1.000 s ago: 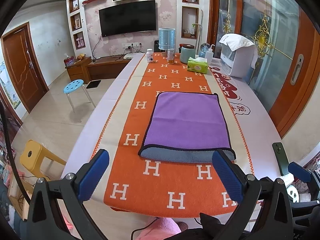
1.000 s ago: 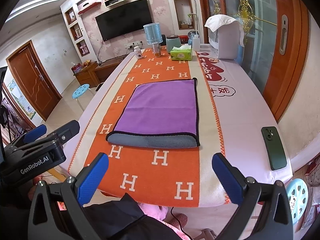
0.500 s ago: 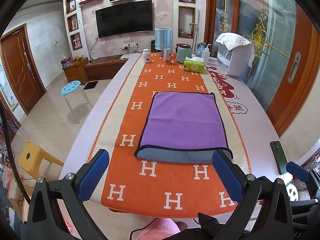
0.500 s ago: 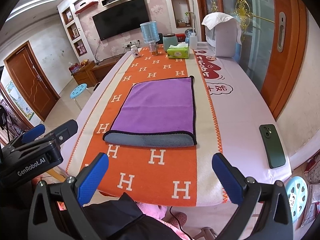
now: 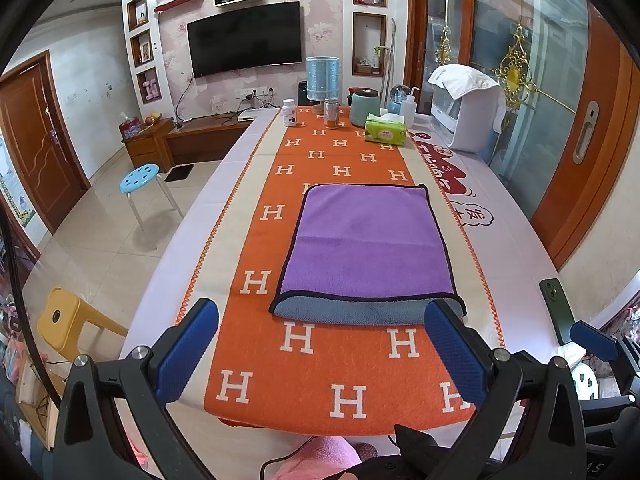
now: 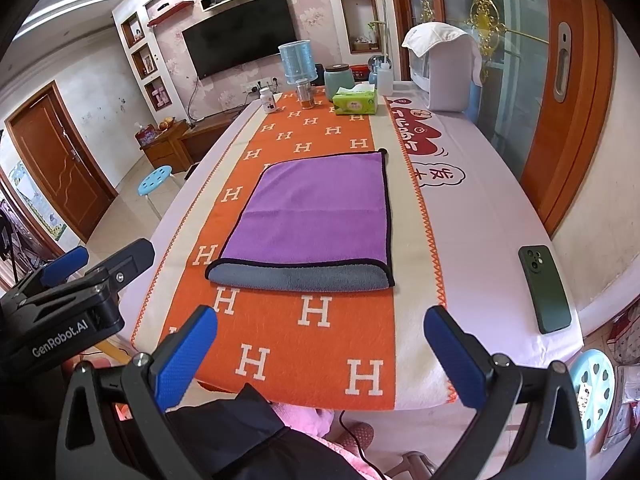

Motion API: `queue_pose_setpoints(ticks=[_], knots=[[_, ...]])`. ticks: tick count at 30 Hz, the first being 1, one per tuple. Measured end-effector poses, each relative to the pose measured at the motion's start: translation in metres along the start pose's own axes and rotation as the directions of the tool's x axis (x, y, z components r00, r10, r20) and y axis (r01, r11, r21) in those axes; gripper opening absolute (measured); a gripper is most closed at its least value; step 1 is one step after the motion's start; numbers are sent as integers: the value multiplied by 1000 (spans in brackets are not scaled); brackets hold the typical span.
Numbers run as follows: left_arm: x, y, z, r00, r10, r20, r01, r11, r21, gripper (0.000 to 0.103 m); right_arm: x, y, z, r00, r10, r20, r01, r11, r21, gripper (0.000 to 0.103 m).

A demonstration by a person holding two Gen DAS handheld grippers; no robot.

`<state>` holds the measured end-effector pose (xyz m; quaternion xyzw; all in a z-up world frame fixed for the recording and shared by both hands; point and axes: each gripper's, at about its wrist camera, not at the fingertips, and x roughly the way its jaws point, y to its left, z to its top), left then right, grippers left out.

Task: Fold towel

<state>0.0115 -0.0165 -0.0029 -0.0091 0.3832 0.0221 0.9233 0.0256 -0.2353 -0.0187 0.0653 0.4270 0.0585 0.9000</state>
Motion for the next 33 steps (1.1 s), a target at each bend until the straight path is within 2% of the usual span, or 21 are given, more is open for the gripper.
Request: queue_pose_setpoints(ticks=[15, 18, 27, 33], knots=[[-4, 5, -1, 1000, 8, 6, -8, 1000, 4, 102, -1, 4, -1, 1000, -8, -8, 8, 1000, -10, 103], [-4, 6, -1, 1000, 31, 3, -31, 999, 11, 102, -1, 4, -1, 1000, -2, -11, 1, 1000, -13, 98], [-5, 8, -3, 999, 42, -1, -42, 999, 6, 102, 0, 1, -1, 999, 9, -32, -9, 1000, -16, 98], [2, 9, -8, 998, 49, -47, -49, 999, 0, 102, 9, -4, -1, 998, 27, -59, -27, 1000, -2, 98]])
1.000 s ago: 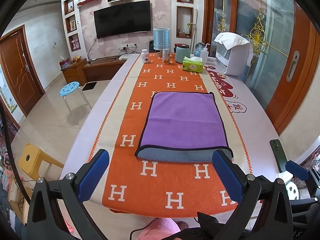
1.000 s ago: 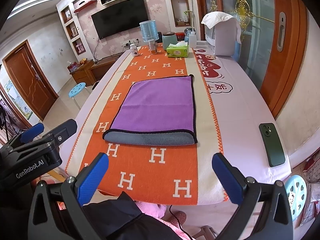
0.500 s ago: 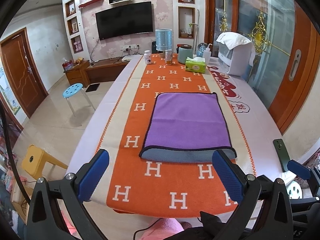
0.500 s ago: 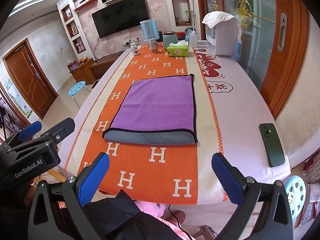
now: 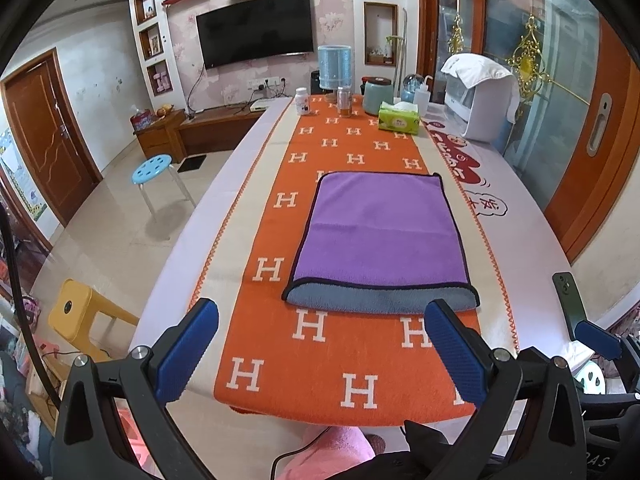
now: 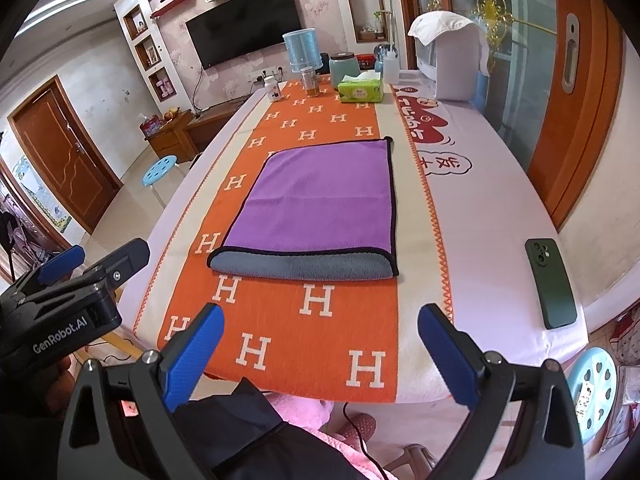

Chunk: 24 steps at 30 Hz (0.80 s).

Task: Fold towel

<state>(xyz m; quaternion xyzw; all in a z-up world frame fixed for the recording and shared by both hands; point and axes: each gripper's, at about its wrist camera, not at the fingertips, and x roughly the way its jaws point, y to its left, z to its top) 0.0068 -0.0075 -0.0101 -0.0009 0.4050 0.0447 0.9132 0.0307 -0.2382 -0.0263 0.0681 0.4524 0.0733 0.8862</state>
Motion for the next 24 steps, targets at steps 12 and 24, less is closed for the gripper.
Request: queue_pose_setpoints(ticks=[12, 24], knots=[[54, 1, 11, 986, -59, -157, 66, 997, 43, 102, 37, -16, 13, 999, -4, -47, 7, 998, 65, 95], [121, 9, 24, 960, -111, -257, 139, 986, 93, 102, 88, -29, 31, 996, -45, -83, 49, 998, 44, 92]])
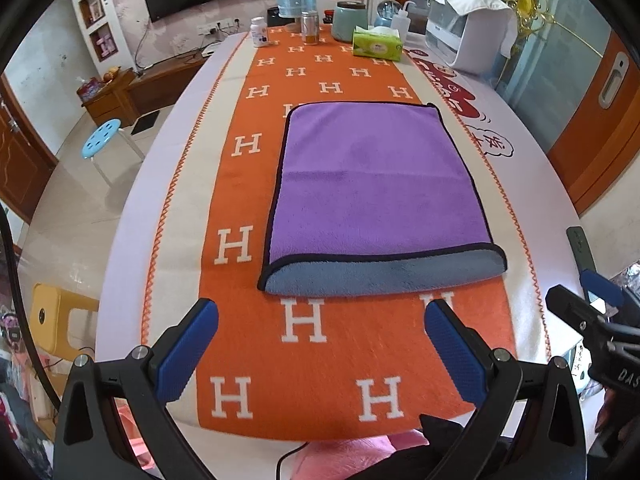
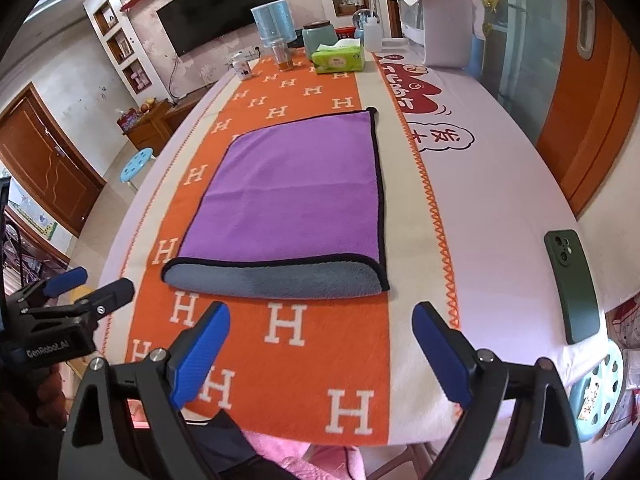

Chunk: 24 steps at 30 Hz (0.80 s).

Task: Fold towel

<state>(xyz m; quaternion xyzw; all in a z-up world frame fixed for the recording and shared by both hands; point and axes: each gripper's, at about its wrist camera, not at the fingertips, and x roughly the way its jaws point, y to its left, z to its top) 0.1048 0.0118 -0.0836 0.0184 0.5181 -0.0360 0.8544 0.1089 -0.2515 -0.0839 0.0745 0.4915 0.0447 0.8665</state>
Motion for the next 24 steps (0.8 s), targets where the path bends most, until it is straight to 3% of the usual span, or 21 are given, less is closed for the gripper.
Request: queue_pose_setpoints(ticks=[5, 14, 24], knots=[[21, 11, 9, 999, -35, 2, 34, 999, 41, 102, 21, -7, 8, 999, 38, 1, -38, 999, -21, 89], [58, 28, 33, 994, -109, -22, 111, 986, 122, 101, 50, -13, 16, 999, 31, 40, -26, 993, -113, 85], [111, 40, 46, 975, -178, -133, 196, 970, 146, 93, 89, -25, 16, 1000, -27, -17, 23, 987, -161, 68]])
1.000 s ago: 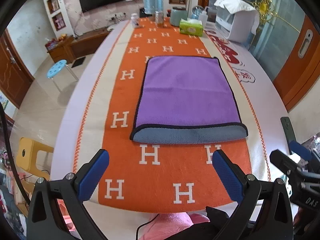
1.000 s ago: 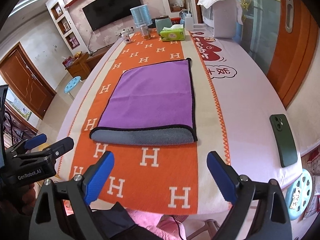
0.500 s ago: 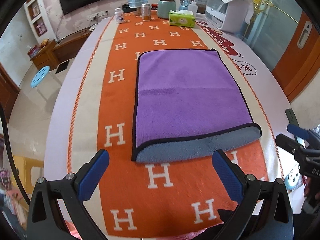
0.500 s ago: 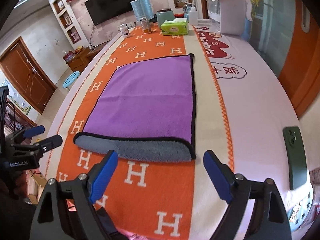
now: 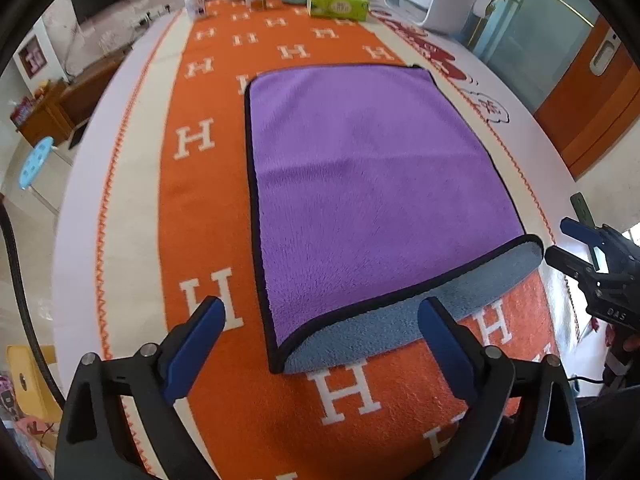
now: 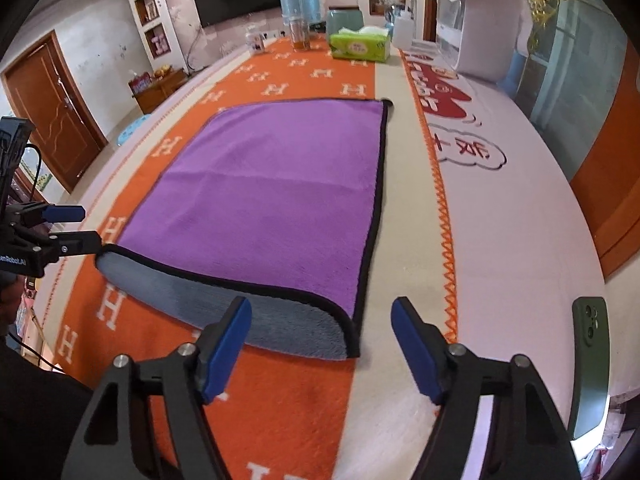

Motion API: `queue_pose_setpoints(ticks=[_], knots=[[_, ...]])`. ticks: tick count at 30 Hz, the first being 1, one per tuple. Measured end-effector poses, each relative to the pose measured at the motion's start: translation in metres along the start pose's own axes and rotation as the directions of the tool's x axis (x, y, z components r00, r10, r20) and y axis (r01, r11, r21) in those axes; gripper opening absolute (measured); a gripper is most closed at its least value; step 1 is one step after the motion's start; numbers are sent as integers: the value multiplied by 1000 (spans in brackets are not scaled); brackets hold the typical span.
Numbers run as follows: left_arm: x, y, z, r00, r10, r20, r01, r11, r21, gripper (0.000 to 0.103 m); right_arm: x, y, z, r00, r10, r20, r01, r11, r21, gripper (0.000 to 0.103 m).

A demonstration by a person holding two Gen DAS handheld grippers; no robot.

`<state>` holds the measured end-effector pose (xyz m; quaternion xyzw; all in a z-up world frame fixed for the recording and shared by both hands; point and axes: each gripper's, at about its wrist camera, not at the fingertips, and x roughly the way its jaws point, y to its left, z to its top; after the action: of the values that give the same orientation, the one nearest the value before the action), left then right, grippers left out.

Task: Fold towel

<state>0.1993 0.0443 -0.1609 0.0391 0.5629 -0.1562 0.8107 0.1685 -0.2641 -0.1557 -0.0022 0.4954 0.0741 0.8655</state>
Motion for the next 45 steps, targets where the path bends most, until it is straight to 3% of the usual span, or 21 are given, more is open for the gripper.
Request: queue_pose_setpoints(ticks=[12, 20, 31, 36, 45], knots=[[38, 11, -3, 991, -71, -114, 68, 997, -35, 77, 28, 1, -9, 997, 16, -79, -16, 1000, -6, 51], [42, 15, -9, 989, -86, -118, 80, 995, -54, 58, 26, 3, -13, 996, 32, -89, -35, 999, -28, 47], [33, 14, -19, 989, -82, -122, 74, 995, -73, 46, 21, -2, -19, 996, 31, -89, -33, 999, -24, 34], [32, 18, -25, 989, -68, -131, 57, 994, -90, 16, 19, -5, -21, 996, 30, -87, -32, 999, -17, 24], [23, 23, -29, 991, -60, -122, 47, 994, -100, 11, 15, -8, -19, 997, 44, -62, -45, 999, -8, 6]])
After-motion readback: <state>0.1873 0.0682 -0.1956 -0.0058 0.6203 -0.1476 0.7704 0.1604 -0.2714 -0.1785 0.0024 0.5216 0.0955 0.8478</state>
